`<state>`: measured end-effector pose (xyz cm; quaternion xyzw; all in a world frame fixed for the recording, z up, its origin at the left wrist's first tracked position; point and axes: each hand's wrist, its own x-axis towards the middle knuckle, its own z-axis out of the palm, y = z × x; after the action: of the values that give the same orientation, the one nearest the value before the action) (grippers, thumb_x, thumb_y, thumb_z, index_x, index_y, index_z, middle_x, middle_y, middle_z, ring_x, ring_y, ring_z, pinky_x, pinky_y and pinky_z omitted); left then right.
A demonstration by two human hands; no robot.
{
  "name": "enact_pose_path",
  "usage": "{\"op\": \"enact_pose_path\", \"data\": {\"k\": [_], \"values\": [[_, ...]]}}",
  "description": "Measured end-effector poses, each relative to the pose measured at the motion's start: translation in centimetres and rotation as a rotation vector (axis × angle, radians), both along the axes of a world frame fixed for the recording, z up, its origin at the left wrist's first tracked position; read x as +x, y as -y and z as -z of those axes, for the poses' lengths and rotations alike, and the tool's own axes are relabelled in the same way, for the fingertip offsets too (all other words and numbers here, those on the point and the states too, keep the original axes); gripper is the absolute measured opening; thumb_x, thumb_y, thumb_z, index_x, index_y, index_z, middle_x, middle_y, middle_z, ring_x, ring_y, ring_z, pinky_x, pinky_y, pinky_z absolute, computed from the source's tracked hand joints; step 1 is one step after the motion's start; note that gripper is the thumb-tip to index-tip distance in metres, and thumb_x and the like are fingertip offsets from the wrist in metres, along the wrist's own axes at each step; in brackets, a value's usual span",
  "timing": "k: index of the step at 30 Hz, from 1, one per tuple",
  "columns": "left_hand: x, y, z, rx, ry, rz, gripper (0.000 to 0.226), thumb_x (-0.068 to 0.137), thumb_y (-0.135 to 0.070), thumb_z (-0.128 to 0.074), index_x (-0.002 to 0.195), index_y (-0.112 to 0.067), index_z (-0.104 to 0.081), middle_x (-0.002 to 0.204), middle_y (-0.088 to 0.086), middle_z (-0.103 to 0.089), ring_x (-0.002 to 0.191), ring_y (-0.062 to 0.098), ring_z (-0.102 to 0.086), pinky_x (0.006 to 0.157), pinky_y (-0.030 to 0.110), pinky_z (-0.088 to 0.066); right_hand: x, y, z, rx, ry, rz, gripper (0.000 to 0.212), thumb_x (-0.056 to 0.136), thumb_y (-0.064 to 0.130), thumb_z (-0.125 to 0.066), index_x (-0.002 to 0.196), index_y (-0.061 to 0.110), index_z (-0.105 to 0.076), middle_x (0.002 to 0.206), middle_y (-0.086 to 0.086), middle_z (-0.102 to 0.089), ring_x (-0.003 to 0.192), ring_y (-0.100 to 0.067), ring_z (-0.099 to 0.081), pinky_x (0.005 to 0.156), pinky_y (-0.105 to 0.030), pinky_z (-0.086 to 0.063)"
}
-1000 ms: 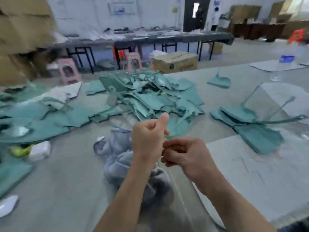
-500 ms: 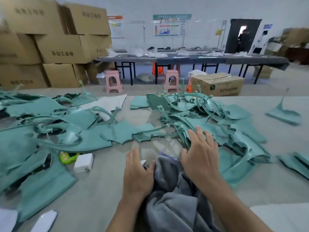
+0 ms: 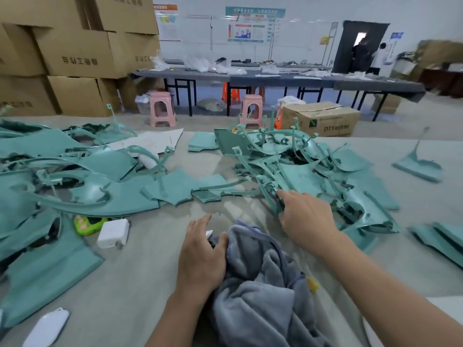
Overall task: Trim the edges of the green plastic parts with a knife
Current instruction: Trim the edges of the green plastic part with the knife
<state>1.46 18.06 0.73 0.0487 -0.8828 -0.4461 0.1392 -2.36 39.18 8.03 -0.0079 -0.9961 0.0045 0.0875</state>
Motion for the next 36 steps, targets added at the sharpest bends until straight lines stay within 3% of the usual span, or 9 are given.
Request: {"op": "enact_pose_path", "data": {"k": [2,4,8,14,20,25,28,31,36], "values": [[0.1,0.3,-0.1,0.015,0.016,-0.018,0.052,0.094,-0.035,-0.061,0.144,-0.025,-0.051,0.146,-0.001,-0.050,0.128,0.017,-0.052,0.108,0.031,-0.040,-0.3,0.0,-0.7,-0.008,-0.028,0.093,0.026,0.094,0.018,-0.044,0.115,0.026,-0.057,0.118,-0.001,-0.067,0.106,-0.026,-0.055,0.085,-0.042,-0.037],[0.3,0.3,-0.3,0.022,0.024,-0.029,0.052,0.093,-0.037,-0.059,0.143,-0.026,-0.051,0.144,-0.003,-0.051,0.128,0.017,-0.052,0.107,0.032,-0.041,-0.4,0.8,-1.1,-0.092,-0.098,0.139,0.040,0.092,0.014,-0.042,0.128,0.022,-0.056,0.141,-0.007,-0.057,0.128,-0.030,-0.047,0.105,-0.046,-0.034],[0.1,0.2,-0.5,0.064,0.028,-0.045,0.054,0.093,-0.036,-0.059,0.145,-0.027,-0.049,0.145,-0.004,-0.053,0.130,0.017,-0.051,0.109,0.031,-0.040,-0.6,5.8,-1.6,-0.234,-0.356,-0.283,0.063,0.087,0.011,-0.055,0.150,0.013,-0.045,0.155,-0.007,-0.047,0.146,-0.030,-0.033,0.118,-0.045,-0.027],[-1.2,2.2,-0.3,0.190,0.068,-0.133,0.053,0.092,-0.035,-0.064,0.143,-0.030,-0.052,0.141,-0.006,-0.059,0.123,0.016,-0.057,0.102,0.028,-0.042,-6.0,10.2,-1.1,0.041,-0.071,-0.331,0.061,0.087,0.013,-0.052,0.147,0.014,-0.039,0.148,-0.008,-0.047,0.141,-0.031,-0.034,0.120,-0.045,-0.023],[-2.1,3.5,0.0,0.308,0.059,-0.181,0.049,0.090,-0.032,-0.068,0.137,-0.032,-0.056,0.123,-0.008,-0.068,0.110,0.007,-0.060,0.096,0.022,-0.041,-7.9,11.7,0.5,0.094,0.051,-0.288,0.026,0.088,0.009,-0.052,0.113,0.018,-0.055,0.104,-0.006,-0.068,0.099,-0.031,-0.066,0.070,-0.036,-0.037],[-2.2,3.8,-0.1,0.430,0.051,-0.184,0.049,0.089,-0.029,-0.069,0.137,-0.029,-0.058,0.115,-0.014,-0.068,0.102,-0.002,-0.063,0.092,0.019,-0.045,-6.0,10.6,-2.2,0.011,-0.024,-0.202,0.011,0.088,0.010,-0.056,0.094,0.019,-0.060,0.097,-0.005,-0.070,0.087,-0.033,-0.066,0.067,-0.035,-0.039],[-1.9,3.7,-0.6,0.588,0.044,-0.197,0.055,0.082,-0.039,-0.070,0.135,-0.035,-0.057,0.107,-0.016,-0.070,0.103,0.009,-0.067,0.100,0.035,-0.051,-3.6,8.4,-4.3,-0.097,-0.112,-0.108,0.019,0.086,0.009,-0.057,0.100,0.022,-0.058,0.092,-0.003,-0.067,0.074,-0.031,-0.054,0.064,-0.034,-0.038],[-1.5,3.9,-1.4,0.832,-0.006,-0.234,0.054,0.071,-0.050,-0.066,0.123,-0.040,-0.054,0.097,-0.018,-0.073,0.098,0.015,-0.070,0.088,0.042,-0.053,0.1,6.6,-4.2,-0.333,-0.331,-0.088,0.028,0.091,0.005,-0.050,0.106,0.026,-0.059,0.074,0.005,-0.061,0.063,-0.022,-0.051,0.055,-0.033,-0.035],[-0.8,4.3,-2.5,1.149,-0.252,0.008,0.021,0.089,-0.015,-0.067,0.109,-0.023,-0.066,0.100,-0.008,-0.073,0.093,0.007,-0.067,0.089,0.029,-0.055,6.4,5.4,-1.9,-0.468,-0.331,-0.122,0.023,0.095,0.010,-0.054,0.106,0.028,-0.064,0.066,0.008,-0.059,0.058,-0.004,-0.052,0.051,-0.028,-0.038]]}}
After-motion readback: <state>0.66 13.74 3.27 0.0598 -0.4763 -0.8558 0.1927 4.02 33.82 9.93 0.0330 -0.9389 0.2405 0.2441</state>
